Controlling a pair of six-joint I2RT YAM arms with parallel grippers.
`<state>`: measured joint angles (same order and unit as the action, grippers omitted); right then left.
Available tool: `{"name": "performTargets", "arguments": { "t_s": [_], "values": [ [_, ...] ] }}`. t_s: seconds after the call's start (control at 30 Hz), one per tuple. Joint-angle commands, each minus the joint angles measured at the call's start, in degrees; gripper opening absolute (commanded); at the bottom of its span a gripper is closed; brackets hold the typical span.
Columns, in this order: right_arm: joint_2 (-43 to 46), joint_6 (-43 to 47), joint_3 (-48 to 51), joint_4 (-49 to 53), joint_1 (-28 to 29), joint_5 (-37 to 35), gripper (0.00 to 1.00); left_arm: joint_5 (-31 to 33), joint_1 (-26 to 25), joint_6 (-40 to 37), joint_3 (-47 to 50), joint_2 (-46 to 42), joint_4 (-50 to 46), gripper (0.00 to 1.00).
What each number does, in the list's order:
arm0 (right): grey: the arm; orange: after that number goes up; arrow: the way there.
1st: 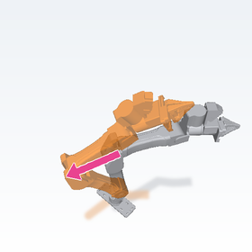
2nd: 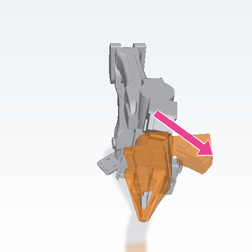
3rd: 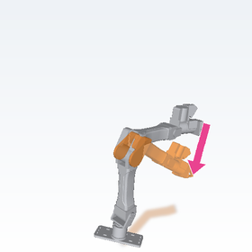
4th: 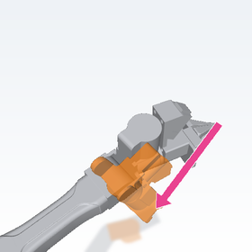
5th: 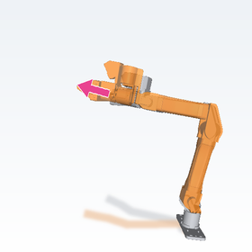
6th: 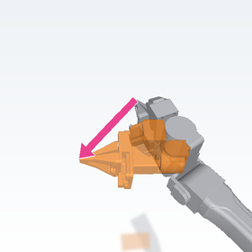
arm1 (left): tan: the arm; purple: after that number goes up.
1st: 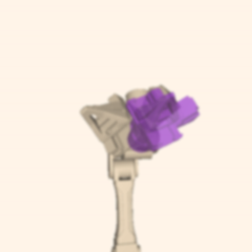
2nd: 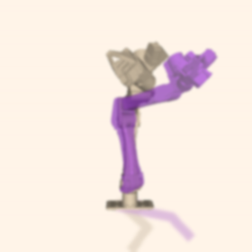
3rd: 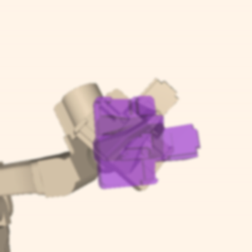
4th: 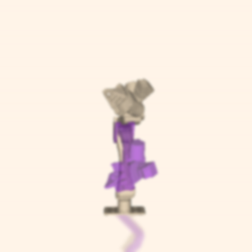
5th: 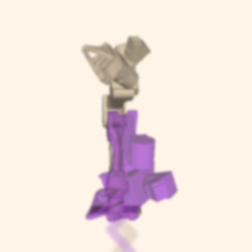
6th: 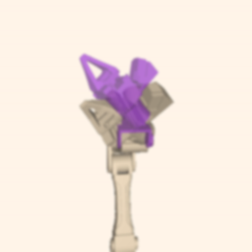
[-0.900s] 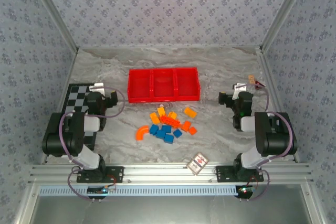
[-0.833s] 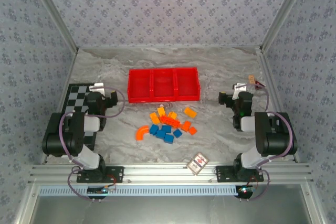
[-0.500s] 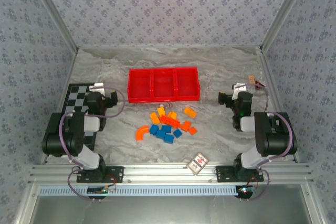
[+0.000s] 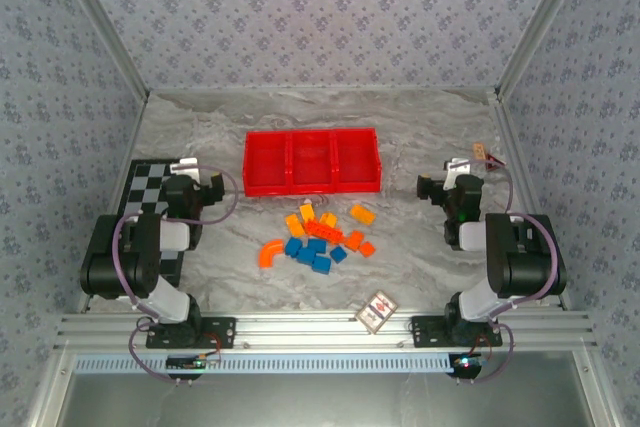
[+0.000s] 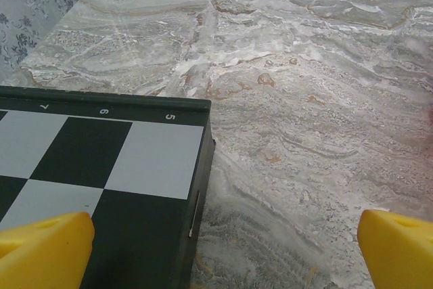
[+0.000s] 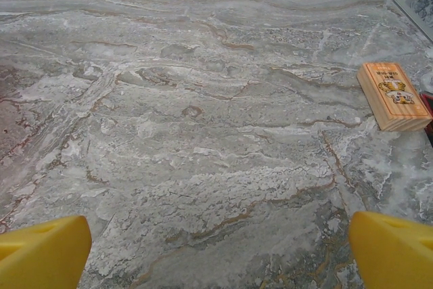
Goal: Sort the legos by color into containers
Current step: Pick up the lego from the center of the table.
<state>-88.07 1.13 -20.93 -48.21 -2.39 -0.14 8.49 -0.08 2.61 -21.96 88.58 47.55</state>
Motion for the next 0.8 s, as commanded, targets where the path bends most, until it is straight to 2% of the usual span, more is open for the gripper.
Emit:
{"name": "performTargets", "arguments": {
  "t_s": [0.0,0.07,0.1,0.13,0.2,0.23,0.3,0.37,0.43,0.53,0.6,0.7,0.77],
  "values": [
    [0.27,-0.01,-1.22,0.56,-0.33,0.82,1.0,-1.41,0.48,0.11,-1.29,-0.68,-0.2,1.0],
    [0.27,0.08,-1.23,0.5,-0.24,0.43,0.99,0.04,-0.53,-0.85,-2.1,-2.64,-2.58,1.0],
    [0.52,-0.09,-1.11,-0.29,0.41,-1.8,0.95,3.17,-1.9,-1.28,-3.96,-5.16,-8.46,0.99],
    [2.5,-0.26,-1.09,1.02,1.99,-7.72,0.96,6.43,-3.38,-0.87,-7.62,-8.57,-17.89,0.99],
    [10.03,-0.04,-3.57,11.83,4.37,-15.21,1.0,10.22,-5.29,2.5,-13.37,-13.78,-30.81,0.98],
    [14.0,-4.21,-6.97,21.31,4.53,-17.02,1.0,12.43,-6.66,4.75,-15.66,-16.33,-36.18,0.98],
    [18.46,-12.4,-13.28,36.92,2.96,-11.01,1.0,13.52,-8.21,11.44,-18.96,-21.25,-44.97,0.98],
    [19.43,-17.88,-18.65,46.97,0.37,0.44,1.0,11.75,-8.98,18.85,-21.17,-25.59,-52.78,0.99],
    [18.82,-22.27,-24.51,56.92,0.29,8.26,1.0,5.18,-9.69,23.35,-22.82,-29.13,-59.79,0.99],
    [17.77,-22.76,-27.77,65.42,3.46,17.33,0.99,-1.05,-12.79,25.19,-25.56,-32.59,-70.66,1.0],
    [17.17,-21.02,-28.85,68.66,7.52,20.06,0.99,-2.05,-16.49,25.1,-26.46,-35.06,-76.83,1.0],
    [14.68,-15.98,-31.33,75.41,16.47,16.74,0.99,-0.1,-21.66,25.97,-25.62,-40.37,-83.53,1.0],
    [12.36,-13.49,-32.44,78.59,21.58,14.46,0.99,-0.72,-22.33,27.82,-23.75,-44.48,-85.25,1.0]
  ]
}}
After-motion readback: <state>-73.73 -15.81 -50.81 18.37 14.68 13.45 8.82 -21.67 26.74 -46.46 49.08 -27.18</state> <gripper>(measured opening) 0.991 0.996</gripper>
